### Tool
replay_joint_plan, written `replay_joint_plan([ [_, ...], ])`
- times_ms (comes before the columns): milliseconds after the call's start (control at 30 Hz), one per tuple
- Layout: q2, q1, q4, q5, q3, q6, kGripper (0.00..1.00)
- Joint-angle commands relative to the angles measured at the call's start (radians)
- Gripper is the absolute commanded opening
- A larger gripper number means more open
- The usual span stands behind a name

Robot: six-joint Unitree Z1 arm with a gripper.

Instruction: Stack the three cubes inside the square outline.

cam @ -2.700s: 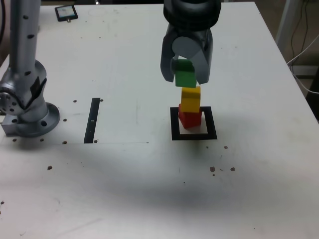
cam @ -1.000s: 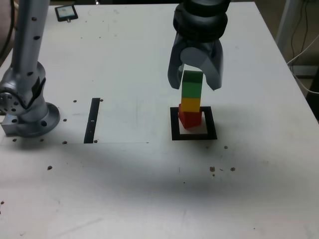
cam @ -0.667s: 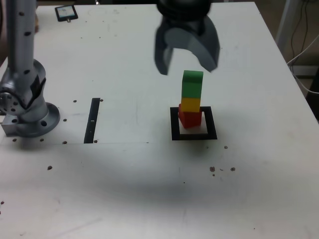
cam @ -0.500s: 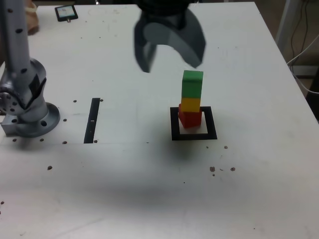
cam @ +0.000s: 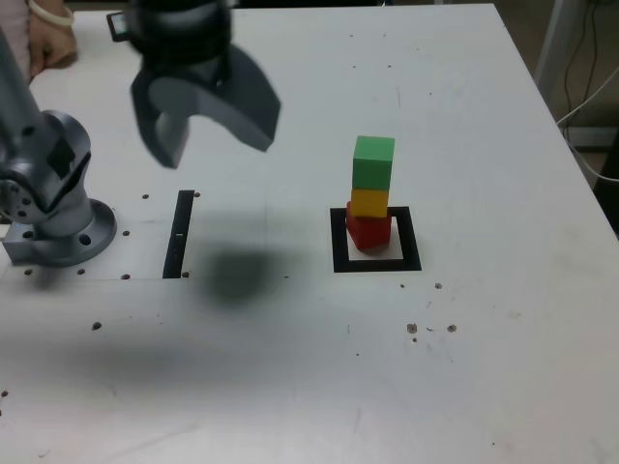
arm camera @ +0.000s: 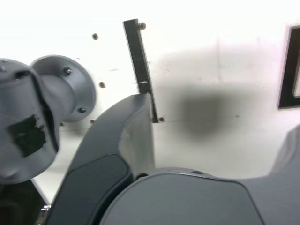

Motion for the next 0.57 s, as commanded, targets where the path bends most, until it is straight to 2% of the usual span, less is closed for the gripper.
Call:
replay_joint_plan([
  [0, -0.016, 0.000, -0.026, -0.001, 0.070, -0.028, 0.99],
  [267, -0.008, -0.011, -0.131, -0.008, 0.213, -0.038, 1.00],
  [533, -0.017, -0.030, -0.184, -0.036, 0.279, -0.040, 1.00],
])
